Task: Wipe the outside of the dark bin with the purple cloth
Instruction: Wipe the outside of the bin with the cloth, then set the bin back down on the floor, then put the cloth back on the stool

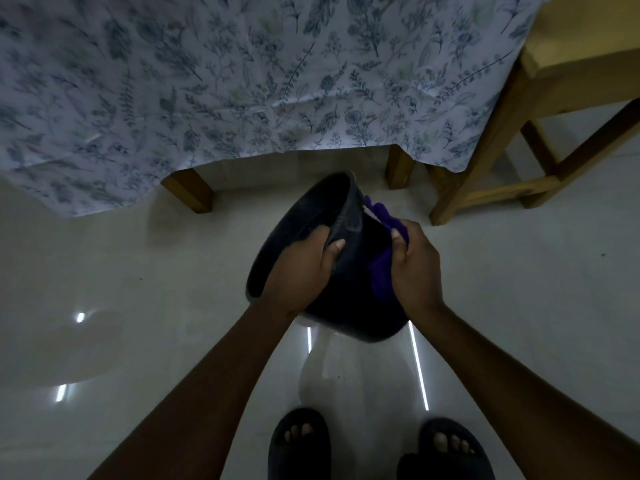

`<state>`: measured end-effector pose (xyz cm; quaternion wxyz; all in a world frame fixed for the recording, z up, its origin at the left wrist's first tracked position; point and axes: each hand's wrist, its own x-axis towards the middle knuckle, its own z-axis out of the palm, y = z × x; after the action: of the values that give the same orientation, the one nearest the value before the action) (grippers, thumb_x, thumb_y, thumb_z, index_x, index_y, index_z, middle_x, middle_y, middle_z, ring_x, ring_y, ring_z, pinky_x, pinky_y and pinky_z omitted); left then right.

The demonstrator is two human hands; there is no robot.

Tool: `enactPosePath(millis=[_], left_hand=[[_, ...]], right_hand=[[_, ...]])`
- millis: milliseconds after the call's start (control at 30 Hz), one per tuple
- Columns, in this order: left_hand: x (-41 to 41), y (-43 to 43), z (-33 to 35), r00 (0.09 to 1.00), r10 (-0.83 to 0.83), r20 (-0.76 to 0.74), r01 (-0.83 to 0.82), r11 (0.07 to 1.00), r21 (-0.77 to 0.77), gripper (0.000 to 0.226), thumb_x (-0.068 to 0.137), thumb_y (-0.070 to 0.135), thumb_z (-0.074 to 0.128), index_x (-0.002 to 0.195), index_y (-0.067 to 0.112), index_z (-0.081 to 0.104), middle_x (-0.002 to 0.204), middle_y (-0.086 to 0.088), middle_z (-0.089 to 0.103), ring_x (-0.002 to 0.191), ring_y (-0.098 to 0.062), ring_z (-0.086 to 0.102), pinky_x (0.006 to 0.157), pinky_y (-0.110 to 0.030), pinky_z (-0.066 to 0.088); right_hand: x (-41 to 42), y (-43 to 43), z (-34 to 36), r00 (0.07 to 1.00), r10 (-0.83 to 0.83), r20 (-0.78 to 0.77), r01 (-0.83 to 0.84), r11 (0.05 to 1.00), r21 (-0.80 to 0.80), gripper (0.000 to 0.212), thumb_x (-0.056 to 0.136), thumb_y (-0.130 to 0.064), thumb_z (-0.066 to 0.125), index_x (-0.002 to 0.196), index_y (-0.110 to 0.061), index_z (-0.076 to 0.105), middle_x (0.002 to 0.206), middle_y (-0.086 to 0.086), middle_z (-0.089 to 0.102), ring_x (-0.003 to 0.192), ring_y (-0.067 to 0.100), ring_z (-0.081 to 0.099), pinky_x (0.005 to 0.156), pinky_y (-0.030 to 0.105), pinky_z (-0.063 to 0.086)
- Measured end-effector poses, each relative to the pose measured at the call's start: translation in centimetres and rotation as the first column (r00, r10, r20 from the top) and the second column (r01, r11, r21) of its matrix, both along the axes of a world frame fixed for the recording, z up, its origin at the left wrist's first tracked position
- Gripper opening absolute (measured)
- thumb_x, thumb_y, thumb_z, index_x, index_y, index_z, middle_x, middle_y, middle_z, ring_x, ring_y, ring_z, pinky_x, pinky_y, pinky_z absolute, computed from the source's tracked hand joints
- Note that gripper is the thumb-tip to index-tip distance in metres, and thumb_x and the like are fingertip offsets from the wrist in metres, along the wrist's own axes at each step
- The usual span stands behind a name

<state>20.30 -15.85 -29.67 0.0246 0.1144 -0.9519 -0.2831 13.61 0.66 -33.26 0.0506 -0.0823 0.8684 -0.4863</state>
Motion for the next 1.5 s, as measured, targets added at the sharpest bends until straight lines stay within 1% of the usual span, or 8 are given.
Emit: enactPosePath(millis=[167, 367, 500, 633, 800, 1033, 1333, 1500], left_hand=[[0.3, 0.8, 1.1, 0.986, -0.123, 0.11, 0.139, 0.979, -0.152, 0.028, 0.101, 0.04, 0.031, 0.105, 0.017, 0.045, 0.073, -0.002, 0.063, 0.066, -0.024, 0.066, 0.06, -0.032, 0.05], [0.4, 3.4, 1.5, 0.926, -0.278, 0.256, 0.322, 0.935, -0.148, 0.025, 0.102, 0.036, 0.031, 0.11, 0.016, 0.044, 0.085, -0.008, 0.067, 0.075, -0.024, 0.066, 0.068, -0.039, 0.053], [2.4, 5.2, 0.4, 0.837, -0.419, 0.351, 0.508, 0.833, -0.218, 0.035, 0.101, 0.021, 0.036, 0.134, 0.009, 0.038, 0.102, -0.015, 0.067, 0.085, -0.032, 0.066, 0.062, -0.034, 0.046], [4.1, 5.1, -1.0, 0.785, -0.476, 0.396, 0.553, 0.827, -0.101, 0.036, 0.099, 0.016, 0.039, 0.134, 0.006, 0.036, 0.103, -0.018, 0.068, 0.083, -0.034, 0.068, 0.068, -0.041, 0.055], [3.9, 5.7, 0.0, 0.788, -0.448, 0.423, 0.465, 0.882, 0.069, 0.038, 0.099, 0.045, 0.038, 0.115, 0.013, 0.049, 0.104, -0.011, 0.067, 0.089, -0.025, 0.065, 0.068, -0.028, 0.043], [-1.8, 6.6, 3.5, 0.945, -0.278, 0.173, 0.282, 0.959, 0.001, 0.032, 0.098, 0.039, 0.036, 0.108, 0.018, 0.058, 0.104, -0.006, 0.069, 0.094, -0.025, 0.064, 0.083, -0.039, 0.051], [-9.9, 10.9, 7.6, 0.96, -0.272, 0.062, 0.272, 0.962, 0.01, 0.043, 0.099, 0.035, 0.044, 0.132, 0.01, 0.054, 0.13, -0.011, 0.062, 0.119, -0.026, 0.057, 0.101, -0.033, 0.043], [-14.8, 12.6, 9.6, 0.949, -0.314, -0.039, 0.315, 0.948, 0.033, 0.031, 0.097, 0.033, 0.044, 0.104, 0.008, 0.06, 0.091, -0.011, 0.068, 0.08, -0.022, 0.061, 0.07, -0.032, 0.047]], right_hand=[[-0.4, 1.1, 2.2, 0.991, -0.134, -0.023, 0.132, 0.988, -0.078, 0.031, 0.102, -0.023, 0.038, 0.128, -0.016, 0.053, 0.117, 0.005, 0.064, 0.105, 0.018, 0.06, 0.077, 0.016, 0.04], [-0.5, 2.9, 4.2, 0.986, -0.122, -0.112, 0.111, 0.989, -0.094, 0.034, 0.102, -0.019, 0.04, 0.133, -0.011, 0.051, 0.126, 0.009, 0.062, 0.112, 0.019, 0.056, 0.075, -0.002, 0.033], [-0.1, 4.3, 3.9, 0.993, 0.006, -0.115, -0.009, 1.0, -0.022, 0.036, 0.101, -0.02, 0.041, 0.135, -0.012, 0.051, 0.13, 0.008, 0.06, 0.117, 0.02, 0.055, 0.087, 0.014, 0.037], [0.7, 5.5, 3.1, 0.988, 0.144, -0.063, -0.139, 0.988, 0.068, 0.038, 0.1, -0.013, 0.043, 0.137, -0.014, 0.048, 0.136, 0.004, 0.056, 0.125, 0.015, 0.05, 0.097, 0.013, 0.032], [1.5, 6.2, 2.9, 0.983, 0.186, -0.001, -0.185, 0.982, 0.039, 0.039, 0.099, -0.01, 0.042, 0.138, -0.018, 0.047, 0.135, -0.003, 0.055, 0.123, 0.009, 0.049, 0.098, 0.014, 0.034], [-0.7, 7.6, 5.1, 0.995, 0.097, -0.037, -0.097, 0.995, 0.001, 0.033, 0.101, -0.017, 0.041, 0.133, -0.015, 0.051, 0.128, 0.004, 0.061, 0.113, 0.012, 0.055, 0.091, 0.019, 0.038], [-8.2, 12.7, 11.3, 0.983, -0.055, -0.175, 0.047, 0.998, -0.048, 0.038, 0.102, -0.019, 0.039, 0.139, -0.017, 0.047, 0.137, 0.001, 0.056, 0.124, 0.014, 0.051, 0.099, 0.025, 0.038], [-13.7, 15.0, 15.4, 0.932, -0.182, -0.313, 0.148, 0.98, -0.13, 0.037, 0.103, -0.021, 0.038, 0.139, -0.016, 0.046, 0.138, 0.0, 0.054, 0.124, 0.013, 0.05, 0.097, 0.028, 0.044]])
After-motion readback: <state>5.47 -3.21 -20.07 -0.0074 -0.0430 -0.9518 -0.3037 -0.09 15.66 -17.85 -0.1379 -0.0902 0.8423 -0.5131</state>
